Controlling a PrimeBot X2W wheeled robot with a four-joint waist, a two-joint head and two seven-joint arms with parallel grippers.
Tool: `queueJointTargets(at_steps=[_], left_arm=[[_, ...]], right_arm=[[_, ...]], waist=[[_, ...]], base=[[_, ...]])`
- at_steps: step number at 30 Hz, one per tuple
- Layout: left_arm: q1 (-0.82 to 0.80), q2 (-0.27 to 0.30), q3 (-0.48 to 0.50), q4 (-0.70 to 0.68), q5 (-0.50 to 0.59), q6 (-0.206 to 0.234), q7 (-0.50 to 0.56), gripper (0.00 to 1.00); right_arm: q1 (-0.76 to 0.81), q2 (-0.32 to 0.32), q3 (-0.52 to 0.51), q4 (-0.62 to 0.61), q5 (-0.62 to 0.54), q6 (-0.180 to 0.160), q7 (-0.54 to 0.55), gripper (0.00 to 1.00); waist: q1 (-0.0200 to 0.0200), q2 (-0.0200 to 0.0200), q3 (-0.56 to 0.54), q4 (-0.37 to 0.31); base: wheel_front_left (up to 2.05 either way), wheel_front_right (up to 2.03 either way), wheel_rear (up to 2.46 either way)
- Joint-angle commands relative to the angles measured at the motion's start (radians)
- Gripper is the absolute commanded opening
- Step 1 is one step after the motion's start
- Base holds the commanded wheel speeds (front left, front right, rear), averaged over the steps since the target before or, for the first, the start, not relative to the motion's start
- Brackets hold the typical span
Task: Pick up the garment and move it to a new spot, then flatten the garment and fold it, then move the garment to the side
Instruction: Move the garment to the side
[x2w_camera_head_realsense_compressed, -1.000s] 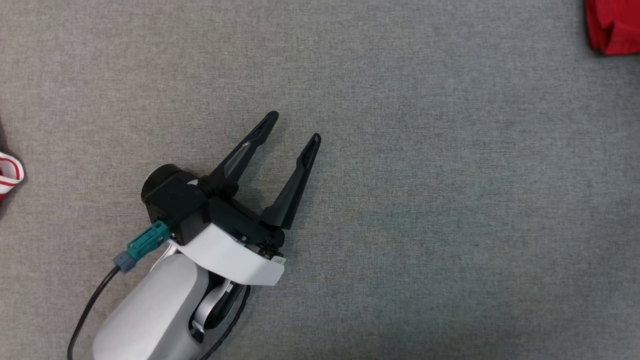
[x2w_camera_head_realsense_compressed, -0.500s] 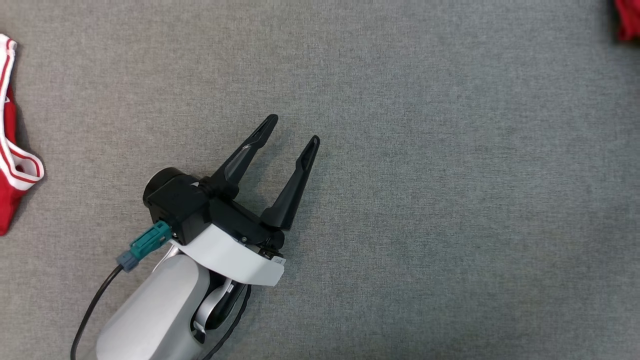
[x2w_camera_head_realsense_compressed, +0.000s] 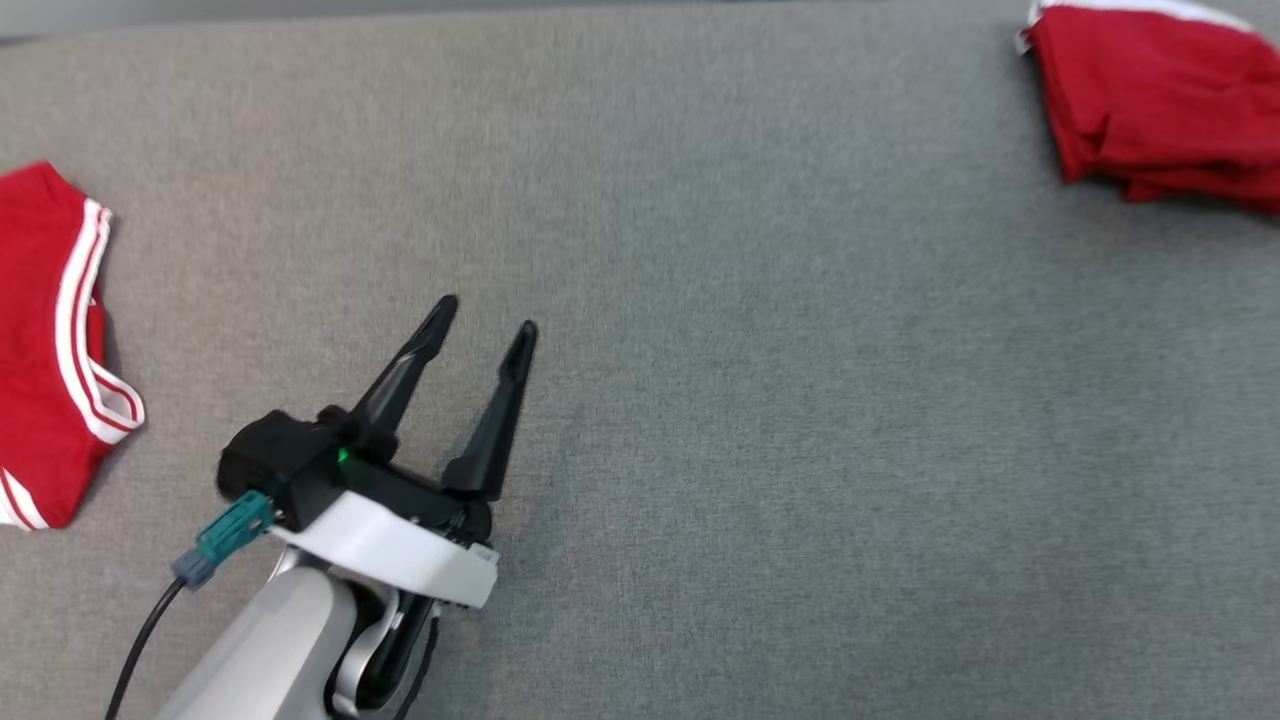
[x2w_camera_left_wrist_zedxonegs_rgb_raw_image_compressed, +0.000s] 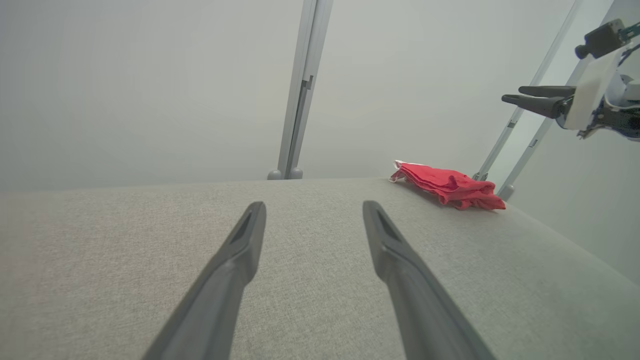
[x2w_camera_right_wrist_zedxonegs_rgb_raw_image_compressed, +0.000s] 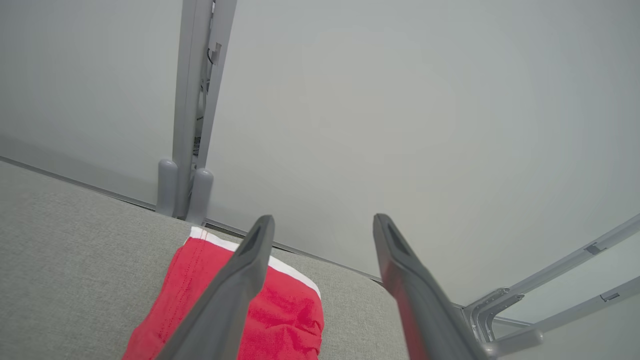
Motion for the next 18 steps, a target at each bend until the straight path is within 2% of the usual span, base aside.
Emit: queueJointTargets(at_steps=[1, 7, 12, 18], left_arm=[[0.030, 0.017, 0.018, 0.003, -0.010, 0.010, -0.003, 1.00], [0.126, 0.046, 0.071, 0.001, -0.034, 0.043, -0.003, 1.00], [0.208, 0.060, 0.114, -0.012, -0.046, 0.070, -0.003, 1.00], [0.278, 0.072, 0.145, -0.026, -0.052, 0.090, -0.003, 1.00]], right_arm=[[0.044, 0.025, -0.011, -0.012, 0.008, 0.000, -0.021, 1.00], [0.185, 0.069, -0.085, -0.118, 0.070, 0.000, -0.045, 1.00], [0.370, 0.042, -0.205, -0.291, 0.081, 0.000, -0.043, 1.00], [0.596, 0.048, -0.341, -0.465, 0.038, 0.000, -0.044, 1.00]], waist=[[0.0000, 0.0000, -0.094, -0.028], [0.0000, 0.0000, -0.219, -0.044], [0.0000, 0.0000, -0.304, -0.047], [0.0000, 0.0000, -0.362, -0.045]], base=[[0.00, 0.00, 0.00], [0.00, 0.00, 0.00], [0.00, 0.00, 0.00], [0.00, 0.00, 0.00]])
